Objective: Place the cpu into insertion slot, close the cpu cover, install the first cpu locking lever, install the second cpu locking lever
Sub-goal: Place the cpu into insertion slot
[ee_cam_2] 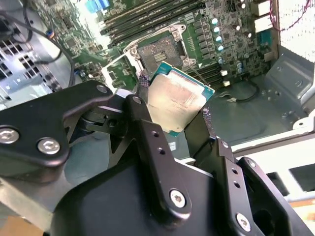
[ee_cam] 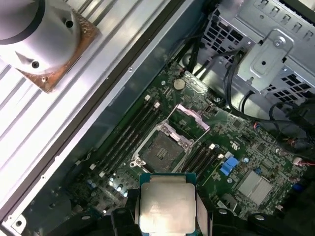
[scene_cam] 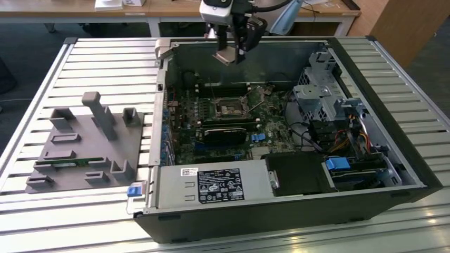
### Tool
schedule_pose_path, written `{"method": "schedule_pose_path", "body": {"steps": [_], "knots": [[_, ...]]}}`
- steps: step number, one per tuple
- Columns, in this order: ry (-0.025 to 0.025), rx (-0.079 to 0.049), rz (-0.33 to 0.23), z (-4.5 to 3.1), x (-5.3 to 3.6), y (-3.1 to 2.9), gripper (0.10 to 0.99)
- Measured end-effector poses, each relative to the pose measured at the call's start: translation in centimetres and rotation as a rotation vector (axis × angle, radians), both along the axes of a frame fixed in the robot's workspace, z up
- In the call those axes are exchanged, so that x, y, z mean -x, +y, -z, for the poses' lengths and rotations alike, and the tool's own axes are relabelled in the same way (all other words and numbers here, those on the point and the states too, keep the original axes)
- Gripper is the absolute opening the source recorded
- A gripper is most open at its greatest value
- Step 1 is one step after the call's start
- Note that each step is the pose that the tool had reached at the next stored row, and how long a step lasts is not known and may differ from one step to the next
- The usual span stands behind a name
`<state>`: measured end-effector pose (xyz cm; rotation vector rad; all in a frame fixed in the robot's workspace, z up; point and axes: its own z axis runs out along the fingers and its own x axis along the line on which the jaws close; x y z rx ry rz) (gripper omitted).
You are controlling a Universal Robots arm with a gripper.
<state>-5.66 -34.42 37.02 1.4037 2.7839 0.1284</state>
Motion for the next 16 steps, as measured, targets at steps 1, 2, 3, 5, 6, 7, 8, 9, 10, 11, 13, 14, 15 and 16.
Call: {"method": "schedule_pose_path", "body": {"steps": [1,2,3,5,6,7,8,9,10,11,13,14,15,16], "knots": [[0.0000,0.000,0.032,0.05,0.00,0.00,0.541],[0.0000,0.000,0.048,0.07,0.00,0.00,0.541],[0.0000,0.000,0.064,0.10,0.00,0.00,0.541],[0.0001,0.000,0.091,0.15,0.00,0.00,0.541],[0.0000,0.000,0.105,0.18,0.00,0.00,0.541],[0.0000,0.000,0.119,0.21,0.00,0.00,0.541],[0.0000,0.000,0.133,0.23,0.00,0.00,0.541],[0.0000,0.000,0.146,0.26,0.00,0.00,0.541],[0.0000,0.000,0.159,0.29,0.00,0.00,0.541],[0.0001,0.000,0.171,0.32,0.00,0.00,0.541],[0.0013,0.000,0.186,0.37,0.00,0.00,0.541],[0.0017,0.001,0.193,0.40,0.00,0.00,0.541],[0.0019,0.001,0.202,0.42,0.02,0.00,0.541],[0.0019,0.001,0.209,0.45,0.02,0.00,0.541]]}}
